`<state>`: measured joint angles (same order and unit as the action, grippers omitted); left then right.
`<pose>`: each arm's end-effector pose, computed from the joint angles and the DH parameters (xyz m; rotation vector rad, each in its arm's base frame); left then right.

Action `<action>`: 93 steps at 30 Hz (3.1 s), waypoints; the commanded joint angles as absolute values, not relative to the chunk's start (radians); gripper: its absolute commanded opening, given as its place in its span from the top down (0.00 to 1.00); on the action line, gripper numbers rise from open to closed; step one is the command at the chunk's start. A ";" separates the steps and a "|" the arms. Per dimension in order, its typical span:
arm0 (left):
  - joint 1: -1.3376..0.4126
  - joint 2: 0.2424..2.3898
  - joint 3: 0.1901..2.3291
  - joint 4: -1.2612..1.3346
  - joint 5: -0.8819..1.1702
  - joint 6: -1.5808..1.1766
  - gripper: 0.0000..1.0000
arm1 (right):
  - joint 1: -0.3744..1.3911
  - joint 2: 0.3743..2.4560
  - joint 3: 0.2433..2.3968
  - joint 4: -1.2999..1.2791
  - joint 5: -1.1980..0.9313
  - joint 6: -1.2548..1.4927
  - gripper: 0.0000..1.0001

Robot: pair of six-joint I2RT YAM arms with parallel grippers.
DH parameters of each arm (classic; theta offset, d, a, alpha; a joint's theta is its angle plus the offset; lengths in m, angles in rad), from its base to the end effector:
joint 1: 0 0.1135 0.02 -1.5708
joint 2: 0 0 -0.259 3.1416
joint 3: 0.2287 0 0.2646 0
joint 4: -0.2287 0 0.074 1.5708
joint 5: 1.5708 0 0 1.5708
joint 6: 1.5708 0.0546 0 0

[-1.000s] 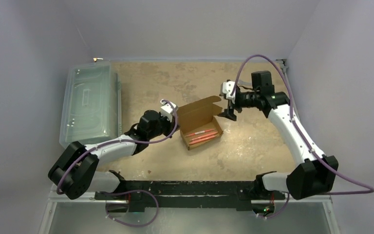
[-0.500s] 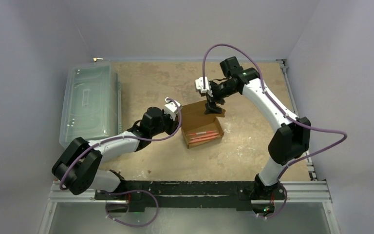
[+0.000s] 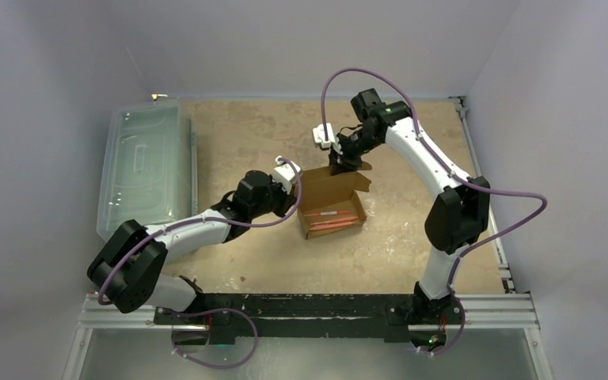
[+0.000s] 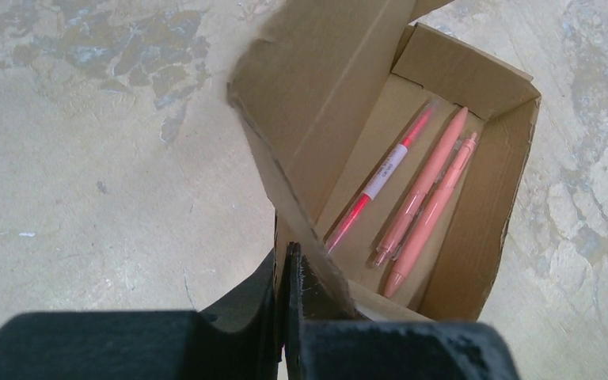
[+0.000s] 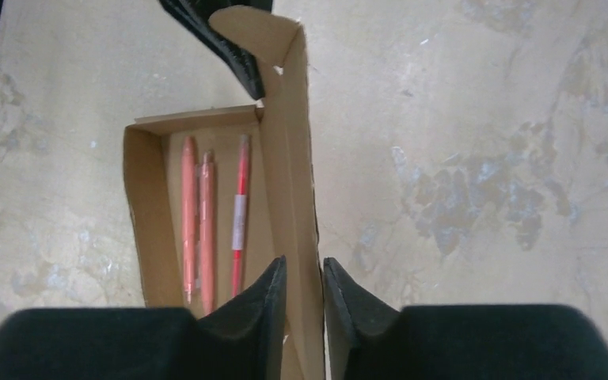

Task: Fold the paper box

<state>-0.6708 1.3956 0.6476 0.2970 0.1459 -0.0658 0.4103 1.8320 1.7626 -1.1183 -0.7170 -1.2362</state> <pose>0.2456 -0.2050 0.1814 0.7069 1.9469 -0.6080 0.3444 0.1889 0.2989 -1.9087 1.5278 0.6471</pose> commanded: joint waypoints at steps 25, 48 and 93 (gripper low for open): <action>-0.675 0.858 0.393 0.308 -0.057 -0.388 0.33 | 0.413 1.791 1.724 -1.216 -0.750 -1.300 1.00; -0.674 1.185 0.416 0.530 -0.047 -0.507 0.78 | 0.413 1.786 1.741 -1.260 -0.781 -1.316 1.00; -0.675 1.398 0.357 0.812 0.163 -0.638 0.81 | 0.412 1.802 1.701 -1.311 -0.818 -1.380 1.00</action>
